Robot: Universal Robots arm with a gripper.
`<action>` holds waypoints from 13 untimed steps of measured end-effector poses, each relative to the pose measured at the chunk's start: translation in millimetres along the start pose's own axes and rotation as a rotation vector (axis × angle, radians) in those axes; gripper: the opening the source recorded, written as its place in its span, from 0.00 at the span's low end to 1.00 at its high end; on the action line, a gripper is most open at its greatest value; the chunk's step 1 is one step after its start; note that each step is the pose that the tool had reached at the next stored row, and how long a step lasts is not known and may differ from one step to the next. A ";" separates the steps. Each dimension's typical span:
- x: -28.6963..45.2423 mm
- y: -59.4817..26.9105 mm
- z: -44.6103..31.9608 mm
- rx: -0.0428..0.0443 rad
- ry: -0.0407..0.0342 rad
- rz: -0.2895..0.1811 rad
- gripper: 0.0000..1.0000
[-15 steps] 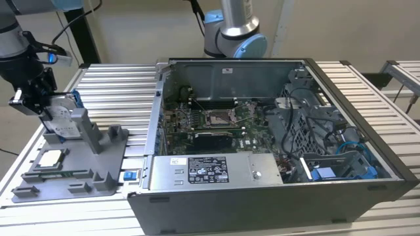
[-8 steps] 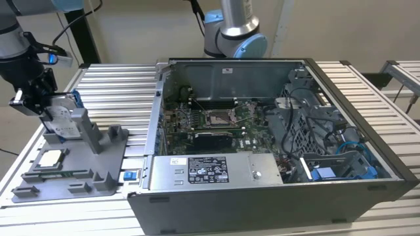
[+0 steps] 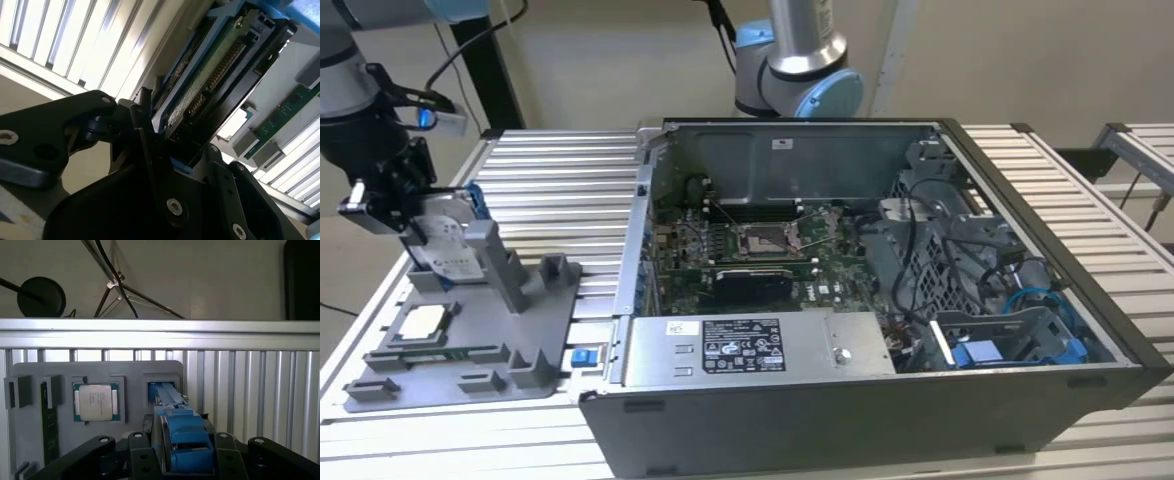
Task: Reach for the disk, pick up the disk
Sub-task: 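Pick up the disk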
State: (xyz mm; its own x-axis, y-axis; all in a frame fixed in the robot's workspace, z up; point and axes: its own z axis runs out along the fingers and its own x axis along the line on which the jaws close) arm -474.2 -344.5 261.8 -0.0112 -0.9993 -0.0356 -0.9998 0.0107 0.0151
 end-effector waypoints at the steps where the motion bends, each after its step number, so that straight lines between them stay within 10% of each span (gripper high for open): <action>1: 0.0 0.0 0.1 0.0002 -0.0001 0.000 1.00; 6: 0.0 0.0 0.0 0.0000 -0.0001 0.000 1.00; 7: 0.0 0.0 0.0 -0.0001 0.0000 0.000 0.00; 13: 0.0 0.0 0.5 -0.0001 -0.0001 0.000 0.00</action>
State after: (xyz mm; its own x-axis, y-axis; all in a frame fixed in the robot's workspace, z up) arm -474.2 -344.5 261.3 -0.0112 -0.9993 -0.0357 -0.9998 0.0106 0.0151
